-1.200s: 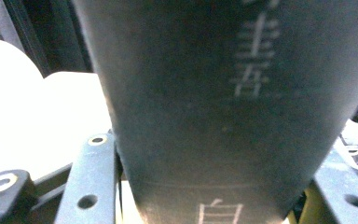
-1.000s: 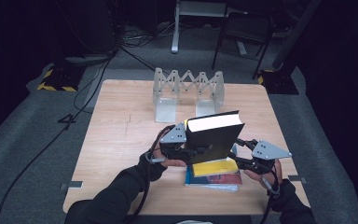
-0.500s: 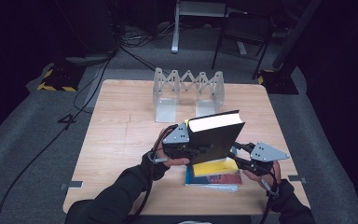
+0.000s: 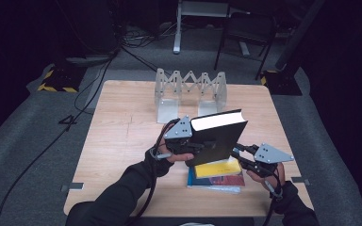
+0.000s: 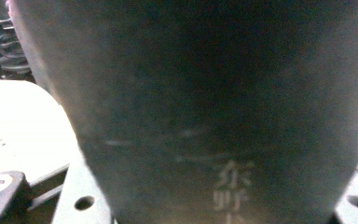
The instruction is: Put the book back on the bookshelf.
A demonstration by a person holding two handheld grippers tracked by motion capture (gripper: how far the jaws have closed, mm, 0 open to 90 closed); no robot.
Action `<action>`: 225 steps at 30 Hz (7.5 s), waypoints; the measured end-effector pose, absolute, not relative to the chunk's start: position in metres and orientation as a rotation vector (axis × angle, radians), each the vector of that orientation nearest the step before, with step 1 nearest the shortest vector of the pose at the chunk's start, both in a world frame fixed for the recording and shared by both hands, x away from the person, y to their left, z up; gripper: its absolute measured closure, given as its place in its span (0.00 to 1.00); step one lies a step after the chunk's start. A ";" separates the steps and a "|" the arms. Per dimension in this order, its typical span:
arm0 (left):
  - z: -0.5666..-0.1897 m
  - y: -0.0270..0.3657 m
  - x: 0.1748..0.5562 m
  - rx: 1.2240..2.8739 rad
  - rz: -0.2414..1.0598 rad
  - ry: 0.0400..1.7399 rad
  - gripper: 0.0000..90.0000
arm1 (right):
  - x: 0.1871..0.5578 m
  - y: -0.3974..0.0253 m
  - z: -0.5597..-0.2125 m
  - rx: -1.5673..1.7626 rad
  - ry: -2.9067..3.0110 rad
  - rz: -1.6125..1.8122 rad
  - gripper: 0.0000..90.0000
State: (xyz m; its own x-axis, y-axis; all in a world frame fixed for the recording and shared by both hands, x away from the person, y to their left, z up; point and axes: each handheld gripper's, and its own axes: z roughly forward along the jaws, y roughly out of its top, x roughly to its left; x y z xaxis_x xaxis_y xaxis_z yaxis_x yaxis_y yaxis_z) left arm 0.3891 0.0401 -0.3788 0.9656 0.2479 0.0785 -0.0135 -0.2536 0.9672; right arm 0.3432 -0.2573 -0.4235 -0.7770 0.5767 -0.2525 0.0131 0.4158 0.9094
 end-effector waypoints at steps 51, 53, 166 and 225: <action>-0.345 0.024 0.401 1.801 0.207 0.216 0.54 | 0.333 -0.360 -0.504 0.994 2.405 1.085 0.33; -0.342 0.020 0.400 1.804 0.213 0.212 0.55 | 0.333 -0.360 -0.504 0.994 2.405 1.085 0.33; -0.426 0.128 0.460 1.603 0.871 1.026 0.51 | 0.333 -0.360 -0.504 0.998 2.400 1.083 0.33; -0.484 0.109 0.433 1.643 0.807 1.288 0.56 | 0.333 -0.360 -0.504 1.006 2.393 1.077 0.31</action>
